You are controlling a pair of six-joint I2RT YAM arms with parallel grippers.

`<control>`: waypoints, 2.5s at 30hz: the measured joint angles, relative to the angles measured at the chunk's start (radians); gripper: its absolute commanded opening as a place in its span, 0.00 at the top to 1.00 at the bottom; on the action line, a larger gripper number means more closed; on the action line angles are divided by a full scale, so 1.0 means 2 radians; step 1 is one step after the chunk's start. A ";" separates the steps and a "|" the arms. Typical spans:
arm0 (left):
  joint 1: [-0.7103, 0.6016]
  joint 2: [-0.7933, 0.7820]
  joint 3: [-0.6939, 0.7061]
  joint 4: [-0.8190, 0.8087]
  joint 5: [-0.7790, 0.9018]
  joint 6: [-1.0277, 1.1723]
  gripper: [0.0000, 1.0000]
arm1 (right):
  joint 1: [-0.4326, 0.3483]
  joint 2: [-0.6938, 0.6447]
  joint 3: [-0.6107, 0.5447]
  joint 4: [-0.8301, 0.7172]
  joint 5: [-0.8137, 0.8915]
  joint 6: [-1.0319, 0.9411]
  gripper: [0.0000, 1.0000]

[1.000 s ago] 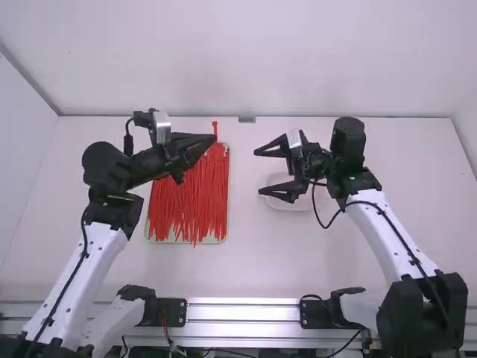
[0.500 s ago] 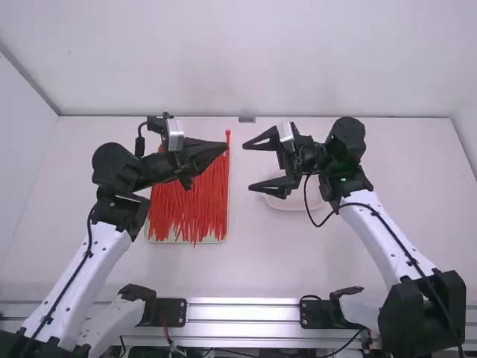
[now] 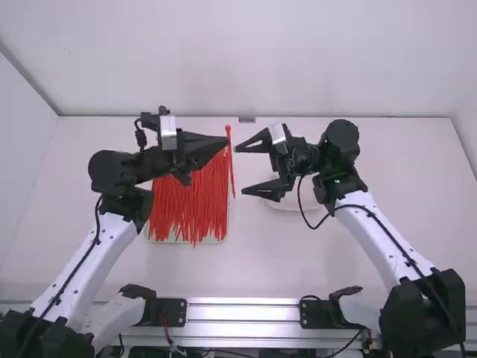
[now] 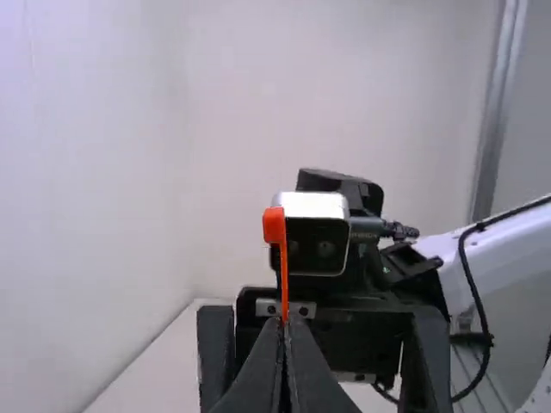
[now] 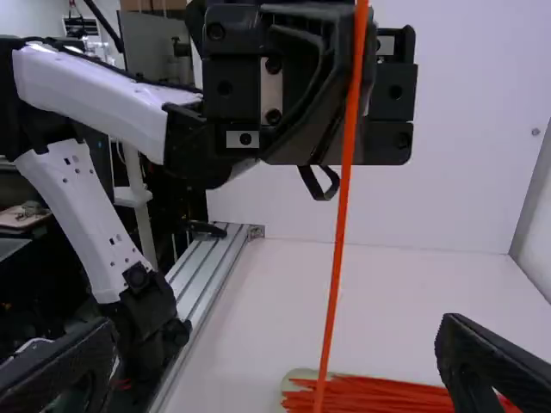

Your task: Fasten the cable tie

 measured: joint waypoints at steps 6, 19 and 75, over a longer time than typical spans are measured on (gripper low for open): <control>0.000 0.021 0.000 0.069 0.000 -0.057 0.98 | 0.007 0.000 0.000 0.002 0.015 -0.001 0.05; -0.001 0.049 0.000 0.088 -0.031 -0.106 0.99 | 0.007 0.000 0.000 0.002 0.023 -0.001 0.41; -0.002 0.051 0.083 -0.057 0.031 -0.058 0.63 | 0.007 0.000 0.000 -0.004 0.035 -0.001 1.00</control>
